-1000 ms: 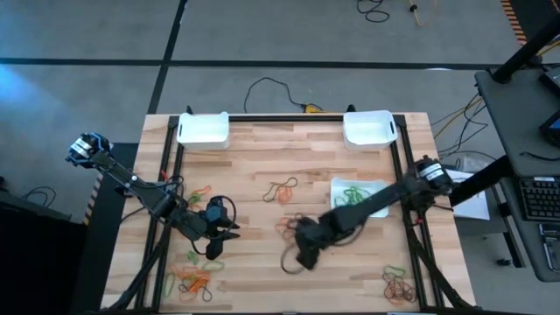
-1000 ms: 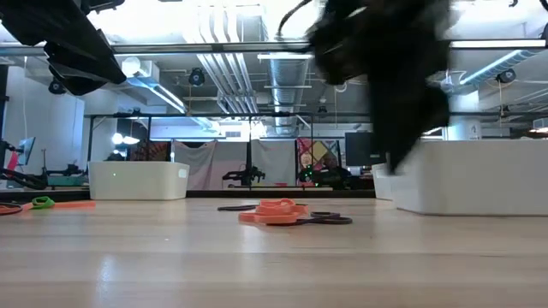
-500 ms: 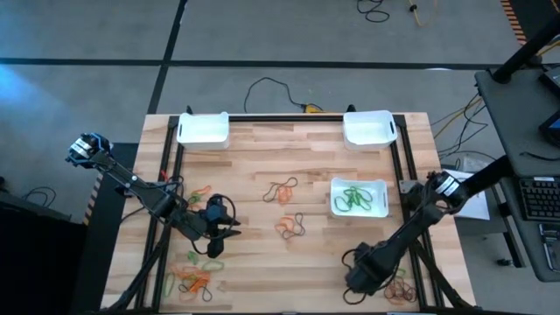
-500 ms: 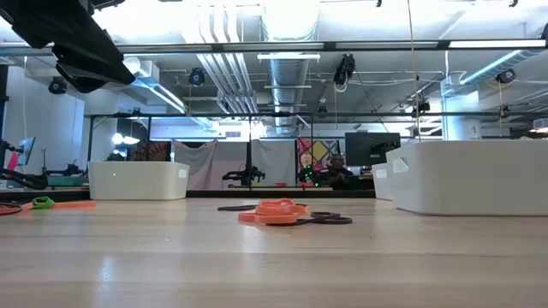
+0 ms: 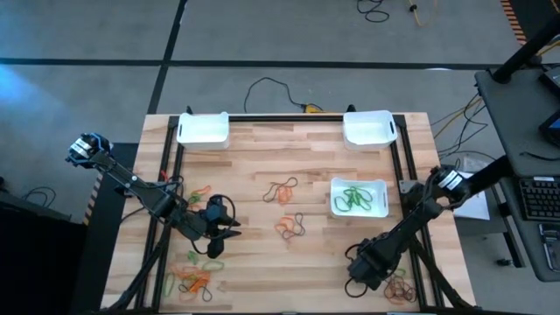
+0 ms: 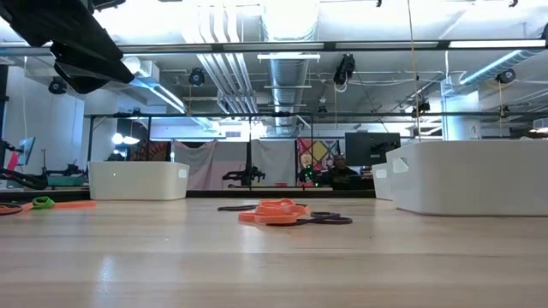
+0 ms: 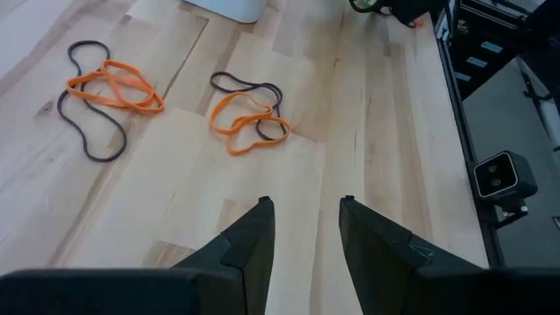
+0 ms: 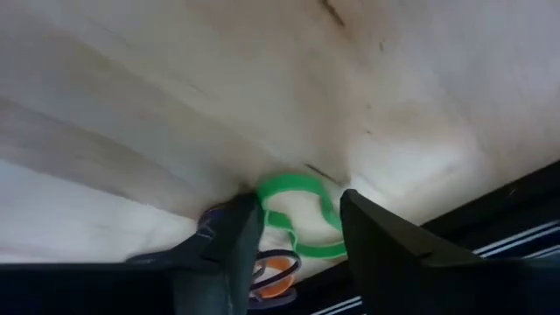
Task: Sort rubber bands into baskets
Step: Put the green rubber band into the bottom white bin
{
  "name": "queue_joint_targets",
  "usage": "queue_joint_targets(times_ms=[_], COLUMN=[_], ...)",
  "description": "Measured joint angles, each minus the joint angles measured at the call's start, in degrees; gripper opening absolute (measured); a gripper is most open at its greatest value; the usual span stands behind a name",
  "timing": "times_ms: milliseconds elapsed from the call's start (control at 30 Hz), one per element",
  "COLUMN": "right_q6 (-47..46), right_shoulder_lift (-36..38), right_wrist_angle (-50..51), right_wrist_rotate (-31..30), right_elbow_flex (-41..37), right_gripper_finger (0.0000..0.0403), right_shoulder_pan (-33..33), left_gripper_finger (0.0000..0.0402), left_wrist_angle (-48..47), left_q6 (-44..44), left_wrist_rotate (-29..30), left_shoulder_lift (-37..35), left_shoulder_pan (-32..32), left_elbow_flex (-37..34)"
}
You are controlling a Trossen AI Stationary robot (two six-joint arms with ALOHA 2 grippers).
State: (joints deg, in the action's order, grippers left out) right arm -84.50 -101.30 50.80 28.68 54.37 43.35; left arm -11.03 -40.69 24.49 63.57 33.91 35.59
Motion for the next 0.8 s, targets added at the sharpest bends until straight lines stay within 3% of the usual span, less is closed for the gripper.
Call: queue_joint_targets(times_ms=[300,500,700,800], right_q6=[5.99,7.58,13.68,16.52], right_shoulder_lift=[0.32,2.35,5.63,8.36], right_wrist_angle=[0.76,10.81,15.33,19.67], right_wrist_rotate=[-3.01,-10.49,-13.59,-20.63], right_elbow_flex=[0.20,4.00,12.63,19.09], right_gripper_finger=[0.0019,0.0012,0.0012,0.0012], right_shoulder_pan=[-1.82,-3.38,-8.17,-11.54], left_gripper_finger=[0.0115,0.0115,0.0115,0.0115], left_wrist_angle=[0.53,0.55,0.53,0.55], left_q6=[-0.13,-0.13,-0.15,-0.37], left_wrist_rotate=[0.00,0.00,0.28,0.31], left_shoulder_lift=[0.02,0.02,0.02,0.02], left_shoulder_pan=[0.00,0.00,0.00,0.00], left_elbow_flex=[0.00,0.00,0.00,0.00])
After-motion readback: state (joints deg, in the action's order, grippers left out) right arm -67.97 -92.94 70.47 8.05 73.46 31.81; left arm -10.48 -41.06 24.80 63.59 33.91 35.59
